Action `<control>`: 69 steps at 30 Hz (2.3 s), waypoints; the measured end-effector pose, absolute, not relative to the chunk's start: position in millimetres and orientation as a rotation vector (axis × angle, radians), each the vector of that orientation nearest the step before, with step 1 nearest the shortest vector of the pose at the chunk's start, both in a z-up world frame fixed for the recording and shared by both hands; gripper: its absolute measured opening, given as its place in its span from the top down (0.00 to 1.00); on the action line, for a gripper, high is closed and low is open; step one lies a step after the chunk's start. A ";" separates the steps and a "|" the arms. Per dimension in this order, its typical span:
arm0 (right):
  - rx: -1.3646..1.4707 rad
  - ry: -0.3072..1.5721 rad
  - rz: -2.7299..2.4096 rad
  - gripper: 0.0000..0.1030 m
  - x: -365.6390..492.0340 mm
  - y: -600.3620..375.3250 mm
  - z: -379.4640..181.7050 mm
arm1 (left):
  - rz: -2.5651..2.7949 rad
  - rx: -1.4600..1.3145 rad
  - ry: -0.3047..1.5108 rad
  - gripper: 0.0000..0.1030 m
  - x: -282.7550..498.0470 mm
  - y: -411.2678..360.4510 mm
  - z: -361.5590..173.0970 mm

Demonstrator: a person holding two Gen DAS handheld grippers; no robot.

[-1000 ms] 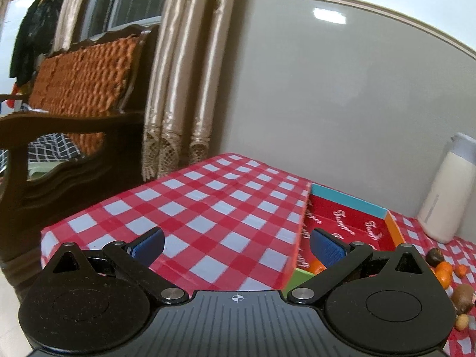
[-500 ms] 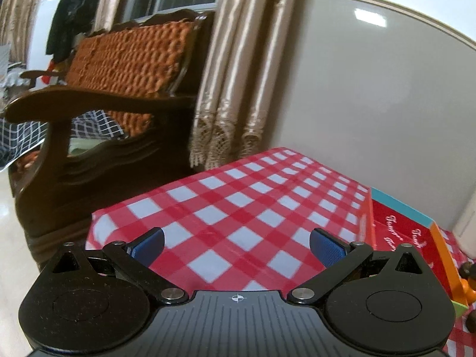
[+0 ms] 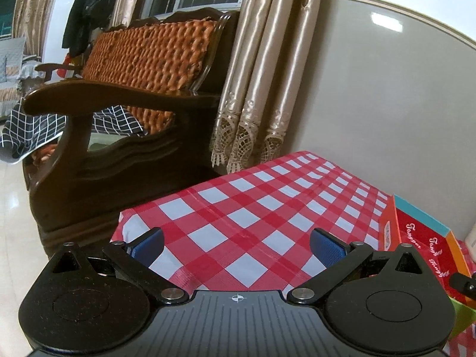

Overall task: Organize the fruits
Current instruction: 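Carry the mandarin into the box and release it with the right gripper, then move the left gripper back to the fruit and grasp the dark passion fruit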

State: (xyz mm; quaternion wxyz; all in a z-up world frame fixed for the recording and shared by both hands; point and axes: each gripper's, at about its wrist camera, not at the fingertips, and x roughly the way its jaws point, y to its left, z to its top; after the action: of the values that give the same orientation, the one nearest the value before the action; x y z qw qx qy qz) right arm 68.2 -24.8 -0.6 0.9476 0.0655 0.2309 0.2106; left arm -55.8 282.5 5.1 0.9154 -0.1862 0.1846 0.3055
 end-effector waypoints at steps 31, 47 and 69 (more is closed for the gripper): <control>0.364 0.265 -0.118 0.00 -13.3 -210.0 22.9 | 0.044 -0.060 0.313 0.00 -5.1 83.6 30.0; 0.374 0.246 -0.226 0.00 -55.2 -264.7 20.4 | -0.239 0.072 0.438 0.28 32.7 -22.9 6.1; 0.401 0.224 -0.254 0.00 -72.2 -288.6 19.6 | -0.173 0.024 0.560 0.47 86.4 -52.2 -19.6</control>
State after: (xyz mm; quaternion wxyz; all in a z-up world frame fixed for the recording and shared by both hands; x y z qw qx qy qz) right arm -72.2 -288.6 19.6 0.9658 0.1983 0.1106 -0.1254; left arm 86.4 -52.2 -19.6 0.9572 0.0118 0.2762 -0.0855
